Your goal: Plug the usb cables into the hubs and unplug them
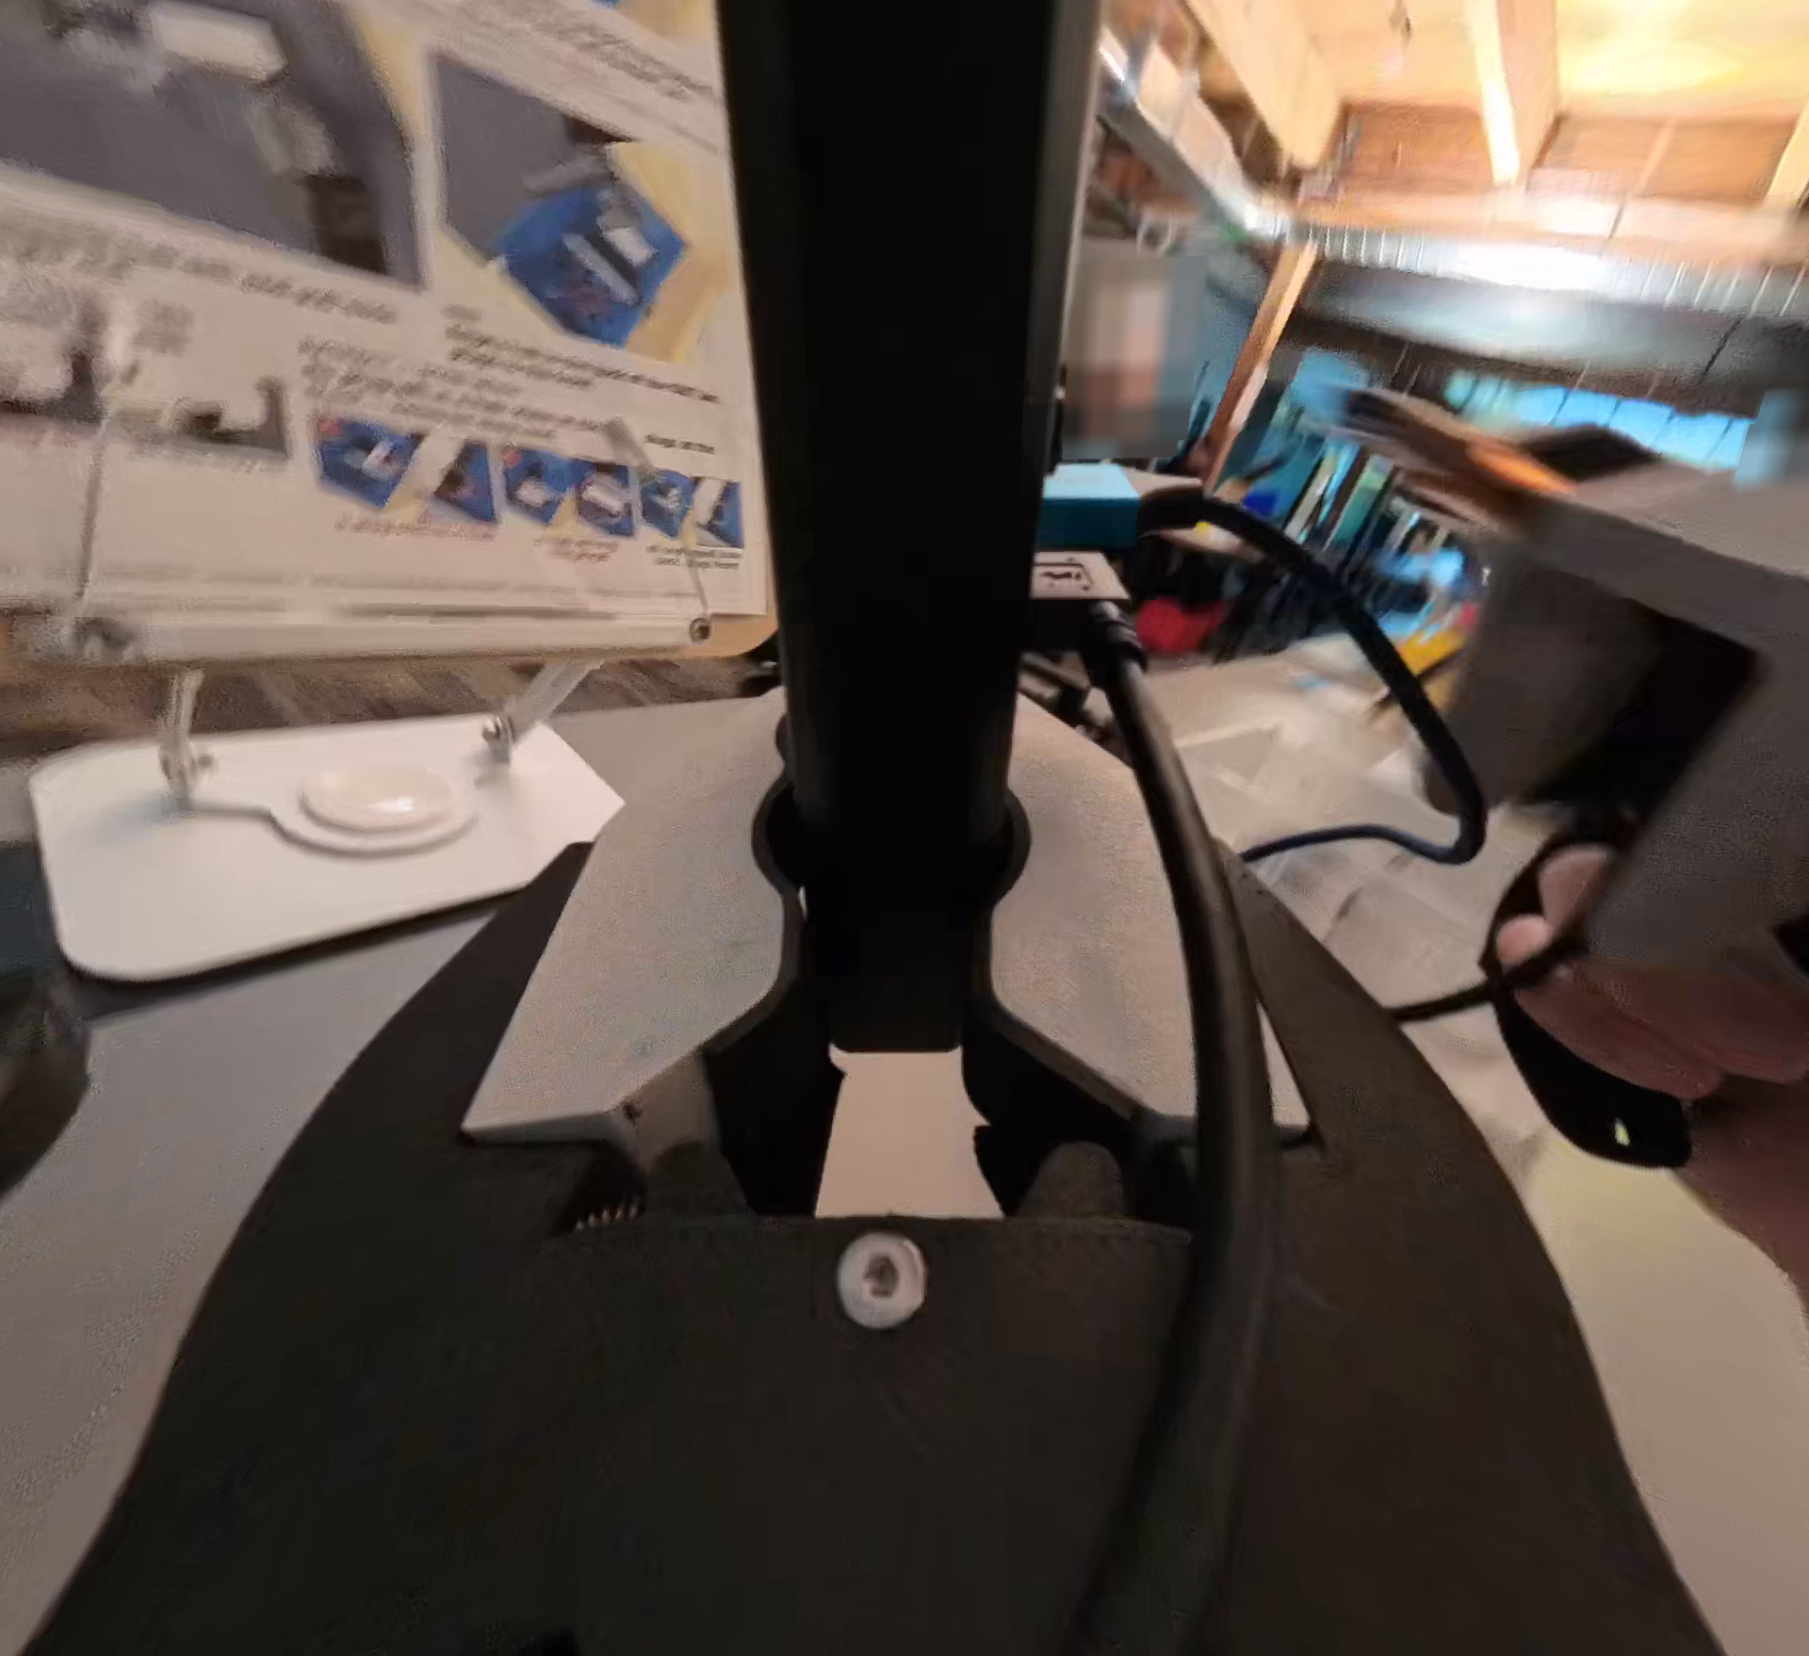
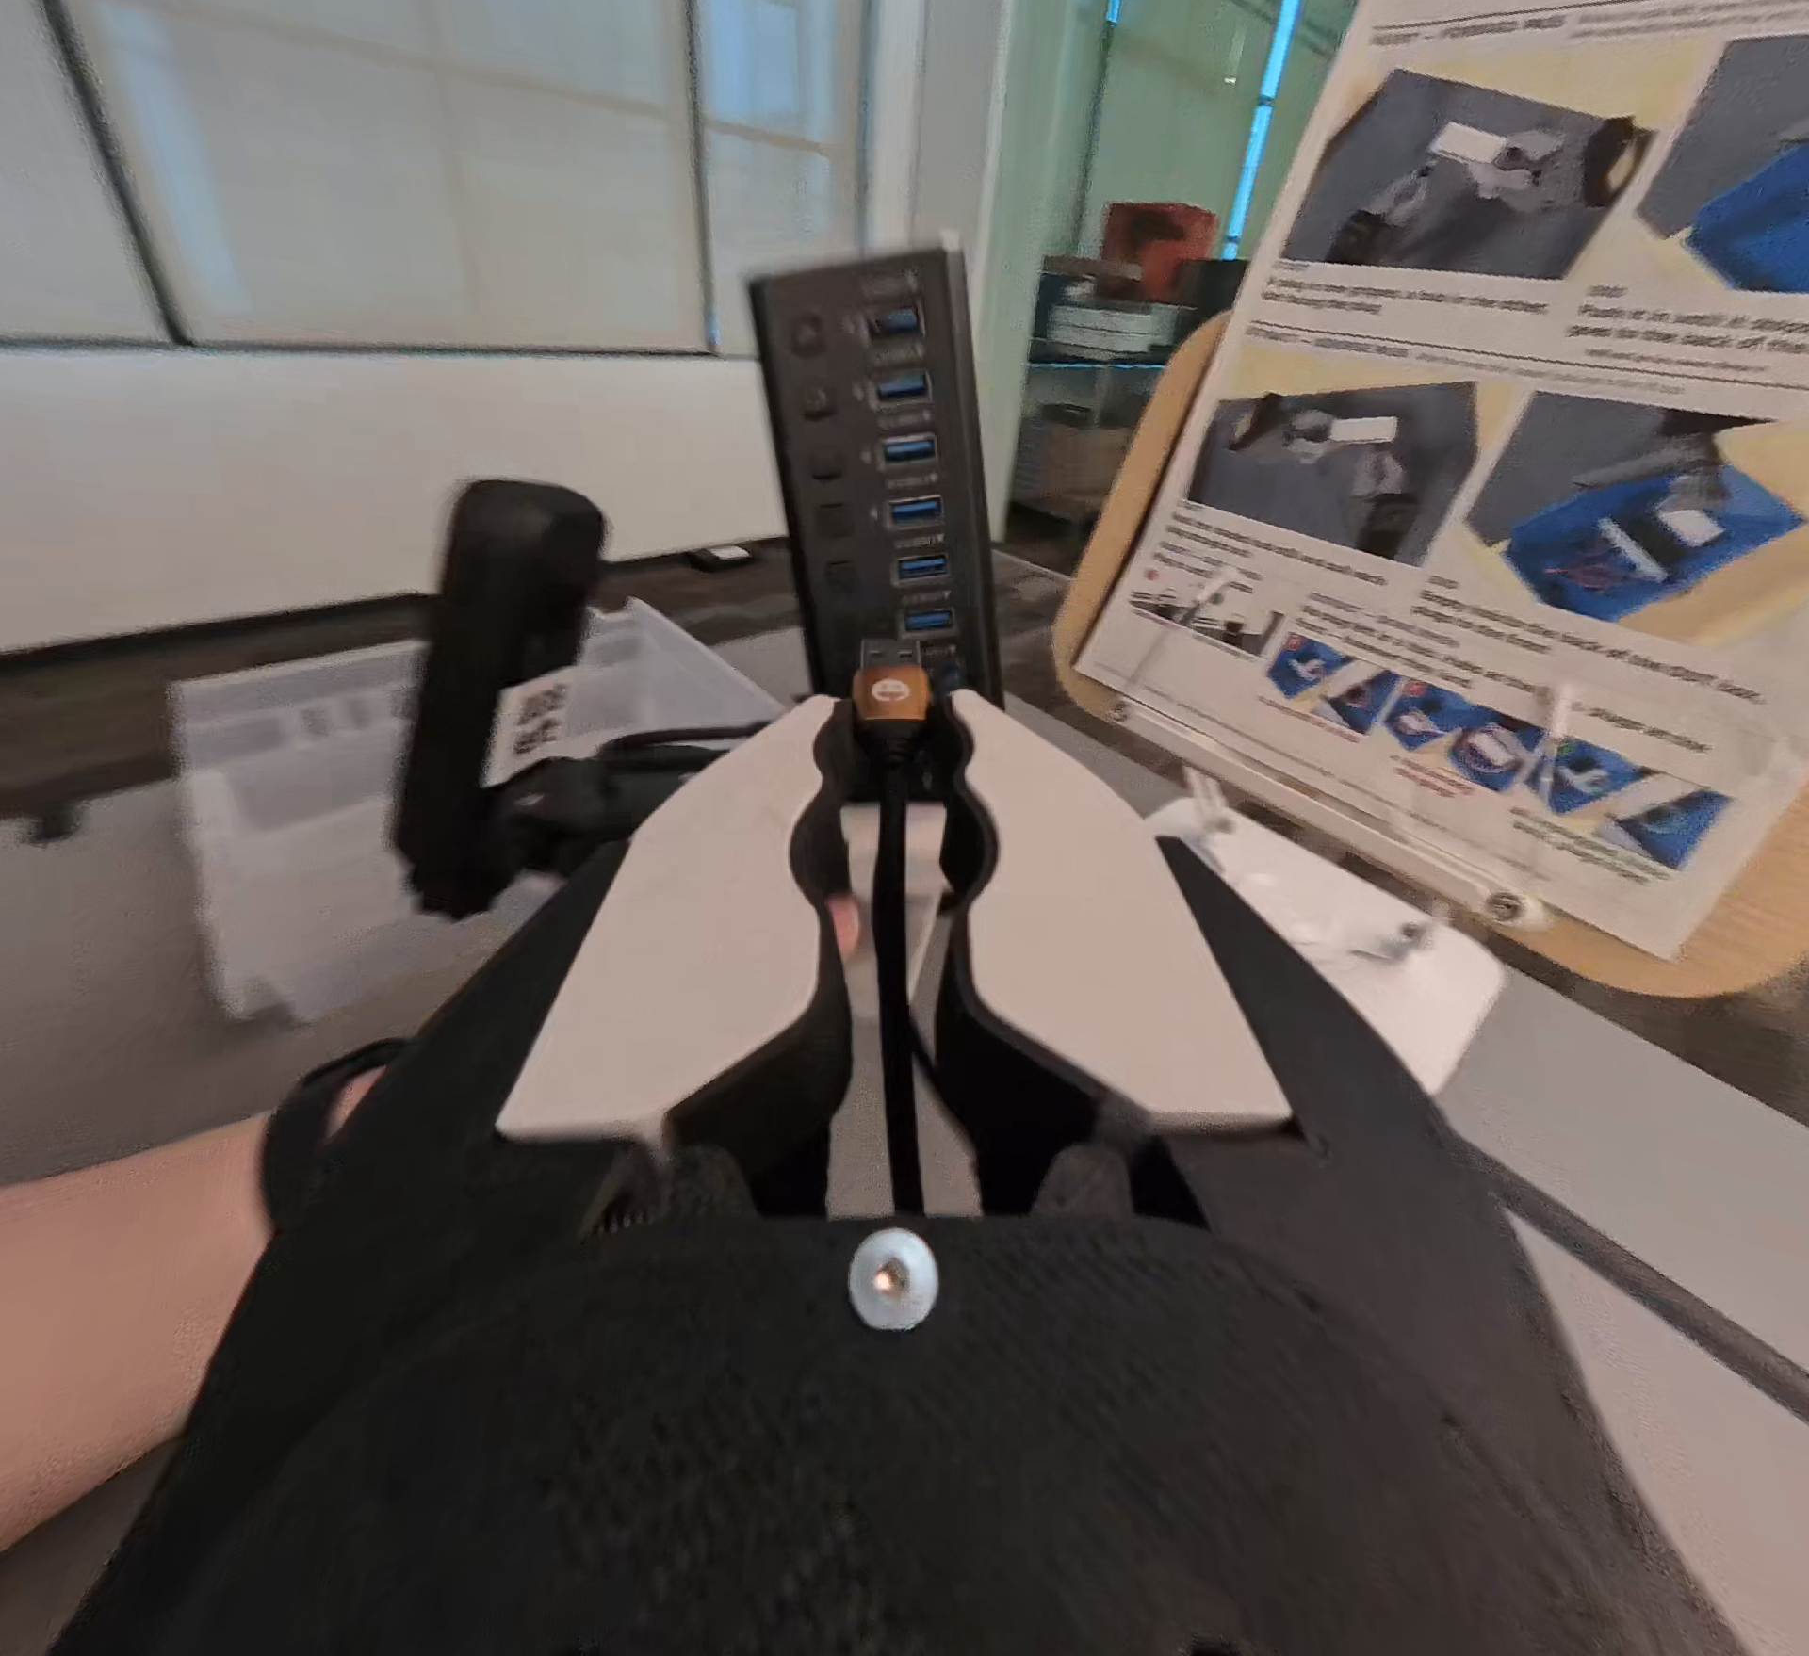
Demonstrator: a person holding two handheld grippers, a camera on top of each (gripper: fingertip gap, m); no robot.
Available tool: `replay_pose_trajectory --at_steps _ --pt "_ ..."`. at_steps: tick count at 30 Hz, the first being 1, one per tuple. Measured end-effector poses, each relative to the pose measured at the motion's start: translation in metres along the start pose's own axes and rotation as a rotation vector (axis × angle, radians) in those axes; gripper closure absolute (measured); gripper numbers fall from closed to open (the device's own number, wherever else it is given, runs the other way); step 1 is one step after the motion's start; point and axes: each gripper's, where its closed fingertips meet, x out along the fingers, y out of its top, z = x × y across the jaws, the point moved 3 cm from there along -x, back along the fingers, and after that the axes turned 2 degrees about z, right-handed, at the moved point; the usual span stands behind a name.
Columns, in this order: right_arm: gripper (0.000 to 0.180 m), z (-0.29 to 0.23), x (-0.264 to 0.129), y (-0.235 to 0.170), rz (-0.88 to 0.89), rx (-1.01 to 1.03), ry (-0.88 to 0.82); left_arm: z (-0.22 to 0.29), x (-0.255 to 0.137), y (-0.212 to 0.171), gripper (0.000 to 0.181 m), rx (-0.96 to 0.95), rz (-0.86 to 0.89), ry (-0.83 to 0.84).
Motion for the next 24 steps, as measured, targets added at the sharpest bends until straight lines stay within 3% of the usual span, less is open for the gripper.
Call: replay_pose_trajectory --at_steps 1,4,10,14,17,21,24 --pt "0.164 0.003 -0.007 0.006 0.012 0.017 -0.003 -0.014 -0.006 0.005 0.152 -0.044 0.001 0.007" --pt "0.164 0.016 -0.027 0.026 0.058 -0.037 -0.076 -0.045 -0.027 0.019 0.152 0.080 0.011 0.131" --pt "0.164 0.033 -0.054 0.031 -0.069 -0.037 -0.018 -0.025 -0.029 0.035 0.148 0.165 0.012 0.086" --pt "0.164 0.060 -0.090 0.042 -0.027 -0.050 -0.104 -0.018 -0.031 0.042 0.148 0.194 0.001 0.070" --pt "0.164 0.062 -0.116 0.057 0.028 -0.016 -0.072 -0.012 -0.033 0.047 0.148 0.175 0.000 0.033" --pt "0.164 0.098 -0.149 0.049 -0.091 -0.072 -0.212 0.000 -0.033 0.051 0.148 0.202 -0.001 -0.010" --pt "0.164 0.134 -0.203 0.047 -0.243 -0.062 -0.320 0.013 -0.031 0.054 0.148 0.188 0.005 -0.061"
